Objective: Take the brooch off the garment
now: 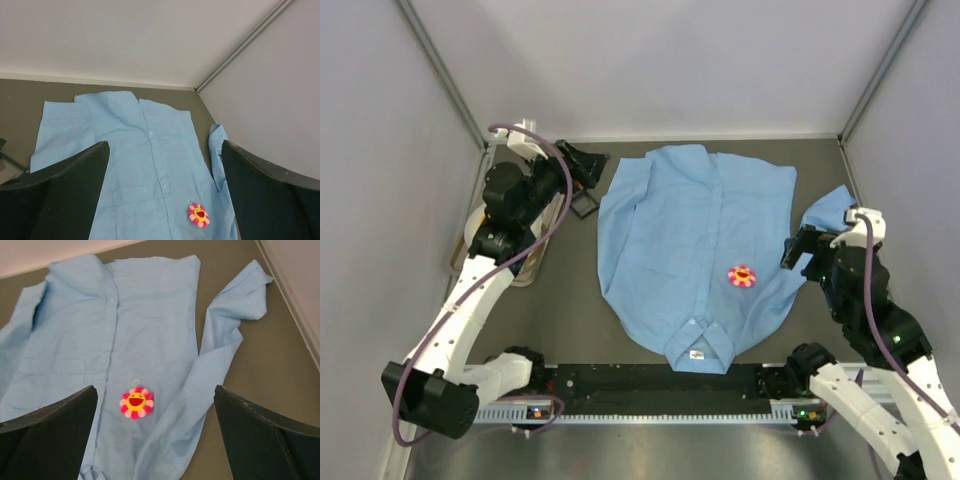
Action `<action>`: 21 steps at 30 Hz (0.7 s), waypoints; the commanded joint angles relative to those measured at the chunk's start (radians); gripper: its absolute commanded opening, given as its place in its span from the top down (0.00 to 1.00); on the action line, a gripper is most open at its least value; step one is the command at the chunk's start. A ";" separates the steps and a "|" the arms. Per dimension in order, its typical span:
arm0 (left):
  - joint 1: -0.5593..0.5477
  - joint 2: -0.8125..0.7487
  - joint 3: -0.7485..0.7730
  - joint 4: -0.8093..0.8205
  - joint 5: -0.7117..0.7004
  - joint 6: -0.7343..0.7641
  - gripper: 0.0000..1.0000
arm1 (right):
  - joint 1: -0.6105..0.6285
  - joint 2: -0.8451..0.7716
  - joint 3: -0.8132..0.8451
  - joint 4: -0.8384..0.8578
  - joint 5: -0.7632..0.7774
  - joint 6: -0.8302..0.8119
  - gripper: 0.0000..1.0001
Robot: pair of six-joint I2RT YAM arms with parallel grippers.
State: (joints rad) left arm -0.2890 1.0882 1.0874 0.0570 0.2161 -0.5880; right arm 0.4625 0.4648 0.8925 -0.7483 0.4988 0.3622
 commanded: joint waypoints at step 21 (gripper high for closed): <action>-0.329 0.723 0.166 0.214 0.315 -0.127 0.28 | -0.188 0.409 -0.245 0.332 -0.569 0.221 0.09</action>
State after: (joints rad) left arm -0.5251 1.7184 1.1542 0.2237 0.5308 -0.7448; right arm 0.4053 0.8562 0.7372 -0.6342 0.2356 0.5217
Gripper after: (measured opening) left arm 0.715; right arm 0.970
